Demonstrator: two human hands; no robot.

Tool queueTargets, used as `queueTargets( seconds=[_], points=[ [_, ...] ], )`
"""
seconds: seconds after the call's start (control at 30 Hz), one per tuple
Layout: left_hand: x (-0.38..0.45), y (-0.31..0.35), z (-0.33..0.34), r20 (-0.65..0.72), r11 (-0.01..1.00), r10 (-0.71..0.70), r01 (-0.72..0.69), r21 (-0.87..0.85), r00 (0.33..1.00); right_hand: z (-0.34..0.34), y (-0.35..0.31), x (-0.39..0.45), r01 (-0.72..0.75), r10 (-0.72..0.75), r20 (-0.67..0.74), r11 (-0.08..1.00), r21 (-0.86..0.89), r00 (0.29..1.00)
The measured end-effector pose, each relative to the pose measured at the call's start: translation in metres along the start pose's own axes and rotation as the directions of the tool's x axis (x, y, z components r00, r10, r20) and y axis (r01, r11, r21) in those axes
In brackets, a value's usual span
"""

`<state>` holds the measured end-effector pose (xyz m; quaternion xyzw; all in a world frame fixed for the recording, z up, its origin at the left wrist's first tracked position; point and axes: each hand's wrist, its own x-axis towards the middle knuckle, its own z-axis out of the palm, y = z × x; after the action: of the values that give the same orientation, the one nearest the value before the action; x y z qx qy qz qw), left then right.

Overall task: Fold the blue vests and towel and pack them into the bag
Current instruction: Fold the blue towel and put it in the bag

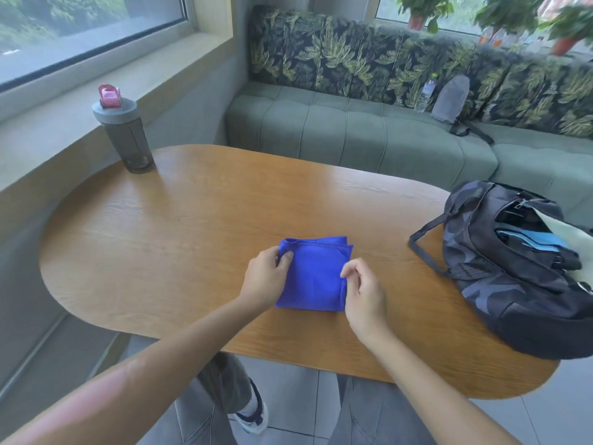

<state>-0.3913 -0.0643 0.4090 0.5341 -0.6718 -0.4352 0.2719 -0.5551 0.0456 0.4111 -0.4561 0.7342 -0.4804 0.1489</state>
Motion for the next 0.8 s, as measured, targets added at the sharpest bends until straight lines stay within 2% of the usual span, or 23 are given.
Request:
queueTargets(
  seconds=[0.07,0.2,0.33,0.43,0.5,0.57,0.63,0.7,0.73,0.8],
  points=[
    [0.018,0.001,0.003,-0.004,0.997,-0.044,0.044,0.061,0.999,0.005,0.003,0.020,0.011,-0.009,0.042,0.999,-0.046,0.999],
    [0.042,-0.004,0.011,-0.003,0.967,-0.113,0.111,0.230,0.994,0.016,0.008,0.052,-0.099,0.129,0.190,0.982,-0.160,0.973],
    [0.045,-0.011,0.015,-0.034,0.918,-0.106,0.111,0.381,0.994,0.021,0.022,0.059,-0.060,0.168,0.322,0.945,-0.322,0.932],
    [0.039,-0.007,0.014,-0.086,0.883,-0.038,0.074,0.464,0.996,0.020,0.028,0.056,-0.037,0.144,0.343,0.953,-0.300,0.928],
    [0.033,-0.007,0.012,-0.156,0.851,0.186,-0.080,0.519,0.970,0.016,0.030,0.052,-0.008,0.083,0.293,0.968,-0.249,0.952],
    [0.026,-0.012,0.015,-0.117,0.730,0.458,-0.297,0.615,0.881,0.005,0.030,0.044,0.107,-0.051,0.215,0.961,-0.256,0.975],
    [0.020,-0.019,0.019,0.035,0.618,0.578,-0.465,0.635,0.815,-0.009,0.028,0.029,0.330,-0.263,0.221,0.872,-0.362,0.939],
    [0.014,-0.029,0.027,0.196,0.534,0.575,-0.546,0.645,0.794,-0.016,0.030,0.010,0.558,-0.436,0.353,0.704,-0.440,0.828],
    [0.011,-0.034,0.030,0.262,0.522,0.527,-0.551,0.651,0.808,-0.014,0.033,0.000,0.627,-0.460,0.430,0.626,-0.463,0.777],
    [0.008,-0.042,0.035,0.351,0.552,0.400,-0.528,0.645,0.847,0.000,0.041,-0.015,0.684,-0.441,0.524,0.517,-0.515,0.729]
  ],
)
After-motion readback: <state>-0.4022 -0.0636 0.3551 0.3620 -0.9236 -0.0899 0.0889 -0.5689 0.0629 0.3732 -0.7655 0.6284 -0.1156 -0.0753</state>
